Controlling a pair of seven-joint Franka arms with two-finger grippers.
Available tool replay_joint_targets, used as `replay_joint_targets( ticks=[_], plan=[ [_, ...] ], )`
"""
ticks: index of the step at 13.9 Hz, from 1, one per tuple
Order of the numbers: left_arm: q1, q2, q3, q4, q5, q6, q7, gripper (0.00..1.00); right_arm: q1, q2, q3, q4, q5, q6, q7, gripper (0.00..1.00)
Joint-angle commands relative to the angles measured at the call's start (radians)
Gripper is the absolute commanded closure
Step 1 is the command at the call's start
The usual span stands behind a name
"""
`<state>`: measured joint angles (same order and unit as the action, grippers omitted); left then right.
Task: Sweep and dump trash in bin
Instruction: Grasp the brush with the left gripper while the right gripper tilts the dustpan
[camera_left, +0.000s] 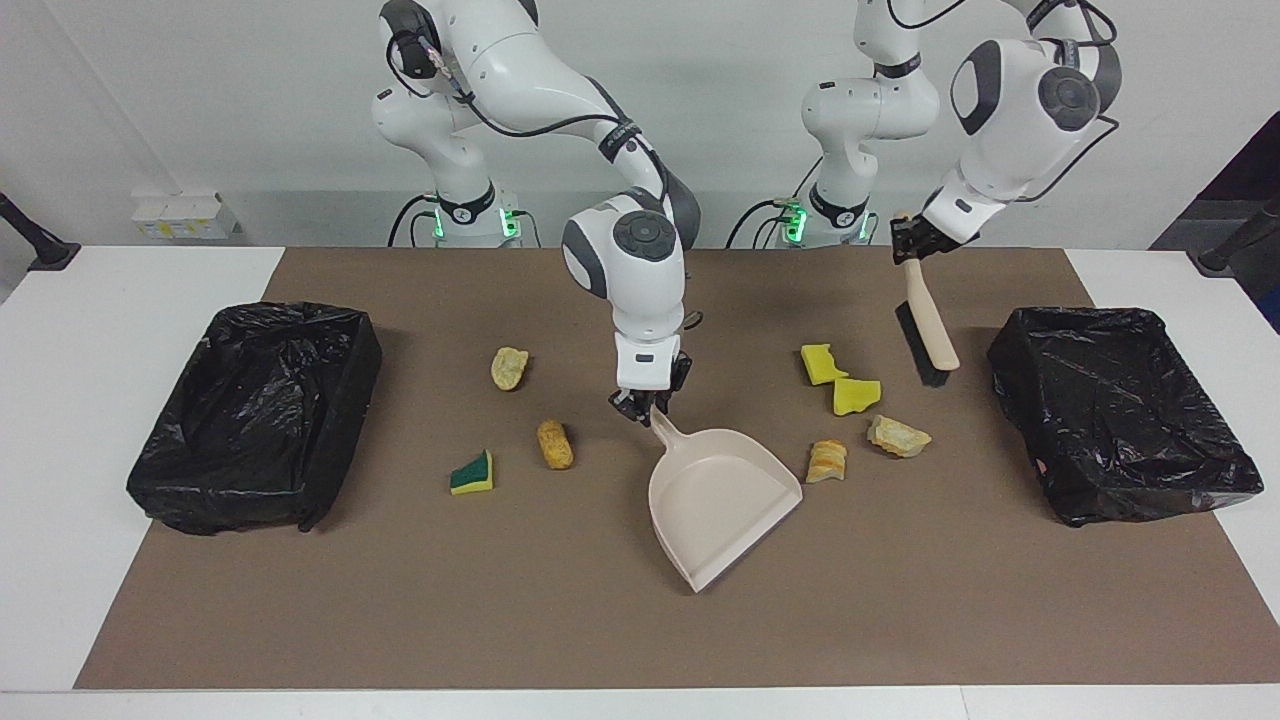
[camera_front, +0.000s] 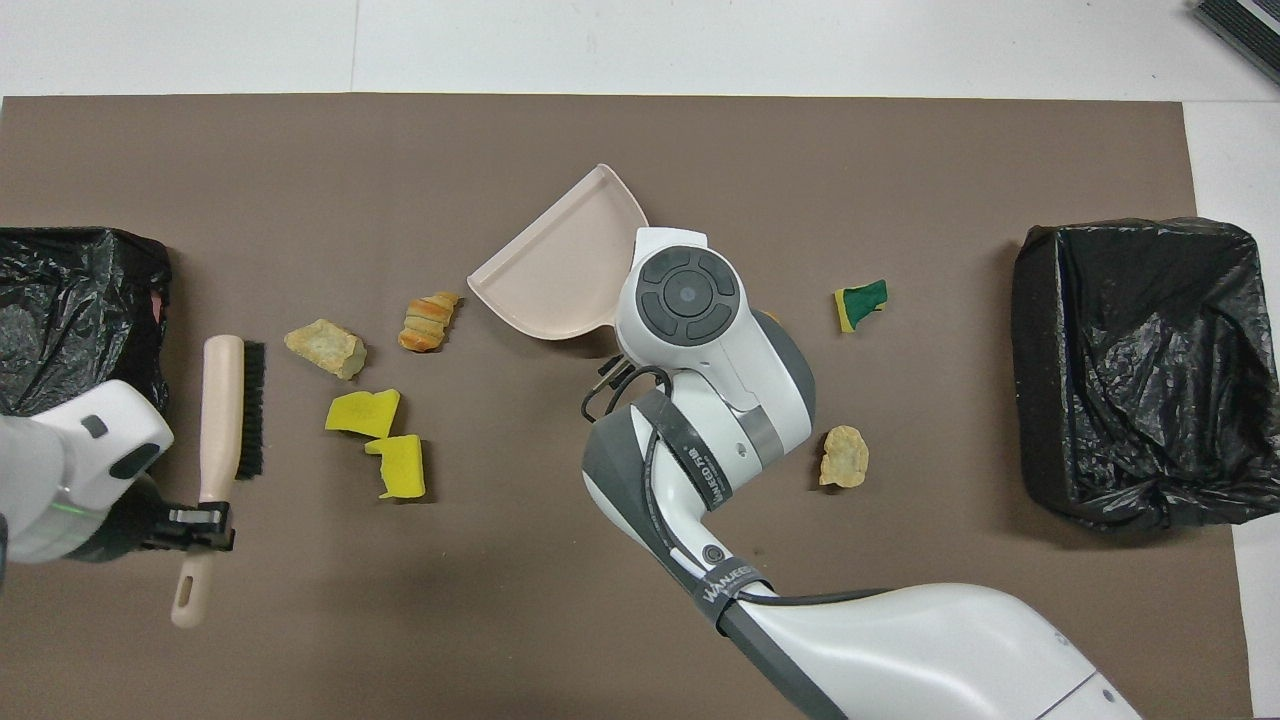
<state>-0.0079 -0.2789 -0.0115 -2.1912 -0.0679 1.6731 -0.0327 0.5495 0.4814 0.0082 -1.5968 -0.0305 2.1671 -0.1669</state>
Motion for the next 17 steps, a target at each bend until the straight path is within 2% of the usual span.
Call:
replay_joint_targets(
  ticks=[1, 3, 5, 7, 10, 14, 15, 16, 17],
  plan=[
    [0.089, 0.173, -0.012, 0.143, 0.029, 0.016, 0.017, 1.0, -0.011, -0.001, 0.007, 0.012, -0.046, -0.047, -0.107, 1.0],
    [0.121, 0.239, -0.012, 0.146, 0.037, 0.094, 0.02, 1.0, -0.02, -0.001, 0.009, 0.018, -0.081, -0.079, -0.187, 1.0],
    [0.12, 0.277, -0.012, 0.146, 0.053, 0.12, 0.019, 1.0, -0.022, -0.001, 0.007, 0.023, -0.092, -0.104, -0.244, 1.0],
    [0.118, 0.287, -0.012, 0.143, 0.051, 0.12, 0.017, 1.0, -0.016, -0.006, 0.009, 0.029, -0.117, -0.153, -0.292, 1.0],
    [0.103, 0.294, -0.015, 0.116, 0.037, 0.135, 0.0, 1.0, -0.013, -0.017, 0.01, 0.015, -0.115, -0.176, -0.46, 1.0],
    [0.037, 0.31, -0.015, 0.073, 0.036, 0.183, -0.021, 1.0, -0.011, -0.02, 0.009, 0.001, -0.117, -0.176, -0.509, 1.0],
    [0.034, 0.31, -0.016, 0.067, 0.034, 0.2, -0.027, 1.0, -0.013, -0.02, 0.009, 0.001, -0.117, -0.176, -0.513, 0.85],
    [0.023, 0.31, -0.016, 0.065, 0.034, 0.2, -0.026, 1.0, -0.014, -0.02, 0.009, 0.001, -0.12, -0.174, -0.529, 0.75],
    [0.013, 0.311, -0.018, 0.061, 0.034, 0.203, -0.026, 1.0, -0.016, -0.018, 0.009, 0.001, -0.12, -0.167, -0.54, 0.74]
  ],
)
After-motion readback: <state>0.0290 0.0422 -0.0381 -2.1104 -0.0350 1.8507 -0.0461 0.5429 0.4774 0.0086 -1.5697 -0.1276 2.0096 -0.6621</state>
